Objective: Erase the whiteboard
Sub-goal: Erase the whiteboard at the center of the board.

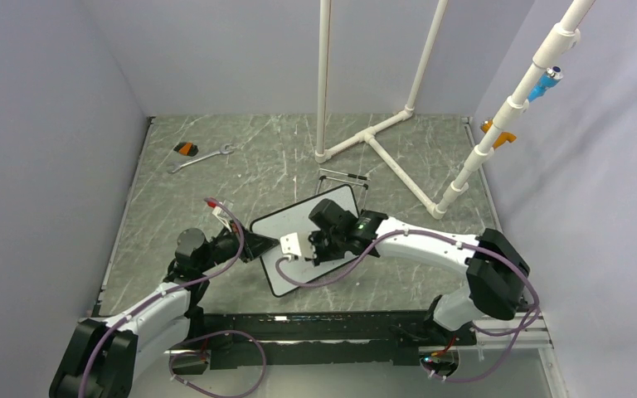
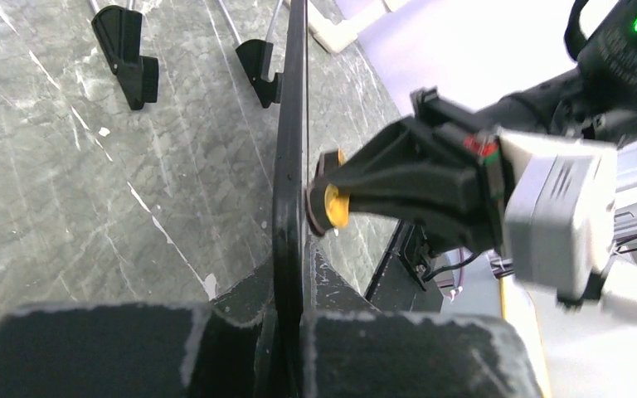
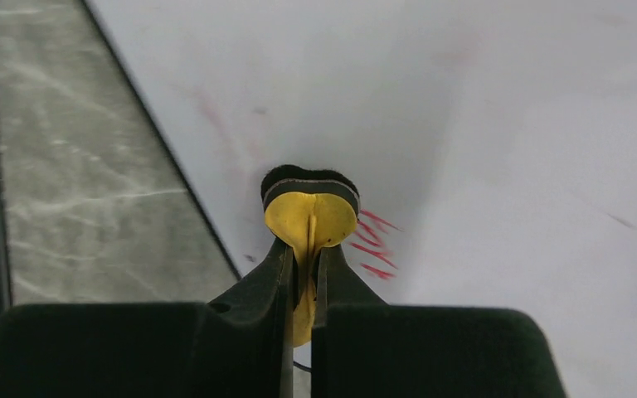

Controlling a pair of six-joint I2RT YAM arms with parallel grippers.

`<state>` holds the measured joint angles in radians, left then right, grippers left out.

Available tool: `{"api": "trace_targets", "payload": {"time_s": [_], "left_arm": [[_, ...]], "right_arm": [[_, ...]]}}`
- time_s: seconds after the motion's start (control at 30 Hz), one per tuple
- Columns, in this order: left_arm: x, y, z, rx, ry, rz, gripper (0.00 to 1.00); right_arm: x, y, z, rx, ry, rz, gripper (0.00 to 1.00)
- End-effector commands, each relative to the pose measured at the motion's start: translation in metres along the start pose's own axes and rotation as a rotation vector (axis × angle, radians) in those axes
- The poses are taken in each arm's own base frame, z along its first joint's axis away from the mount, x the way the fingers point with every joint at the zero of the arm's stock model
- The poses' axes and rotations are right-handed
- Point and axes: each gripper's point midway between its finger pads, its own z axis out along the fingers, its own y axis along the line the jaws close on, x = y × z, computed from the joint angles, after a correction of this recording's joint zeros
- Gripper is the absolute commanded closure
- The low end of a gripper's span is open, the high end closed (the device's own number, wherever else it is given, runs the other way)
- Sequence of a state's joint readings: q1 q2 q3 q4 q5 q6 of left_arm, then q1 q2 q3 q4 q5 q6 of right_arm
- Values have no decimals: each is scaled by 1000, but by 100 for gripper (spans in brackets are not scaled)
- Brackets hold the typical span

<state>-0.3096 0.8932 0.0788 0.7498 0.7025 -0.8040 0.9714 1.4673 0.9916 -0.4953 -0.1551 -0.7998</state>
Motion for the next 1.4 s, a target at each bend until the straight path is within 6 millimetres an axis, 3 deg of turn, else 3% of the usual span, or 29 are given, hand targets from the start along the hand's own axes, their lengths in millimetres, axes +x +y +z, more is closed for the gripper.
{"api": "trace_targets", "payload": {"time_s": [0.0,0.13,0.3,0.47,0.6,0.83,0.93,1.03,1.13,1.37], "left_arm": [[-9,-23,0,95,-15,85,100],[-9,-23,-1,94,-15,88,100],[-9,-22,0,96,-15,85,100],[-9,-22,1,101,-14,79,100],[-10,-22,1,97,-14,76,100],[-10,-22,0,94,-15,81,100],[-9,-23,0,95,-15,83,100],[-8,-23,-1,95,-15,86,100],[-7,-22,-2,92,-14,87,100],[-8,-22,0,101,-12,83,100]], "right_arm": [[3,30,10,-145,33,-75,100],[-8,-3,8,2,10,33,100],[-11,-57,-16,249,-61,208,100],[-4,-82,-32,374,-86,284,100],[2,-71,-26,315,-57,240,100],[-4,11,-6,-85,-54,1,100],[0,26,2,-137,-8,-48,100],[-1,18,7,-90,15,-22,100],[-8,-7,4,20,-12,49,100],[1,-73,-30,299,-88,275,100]]}}
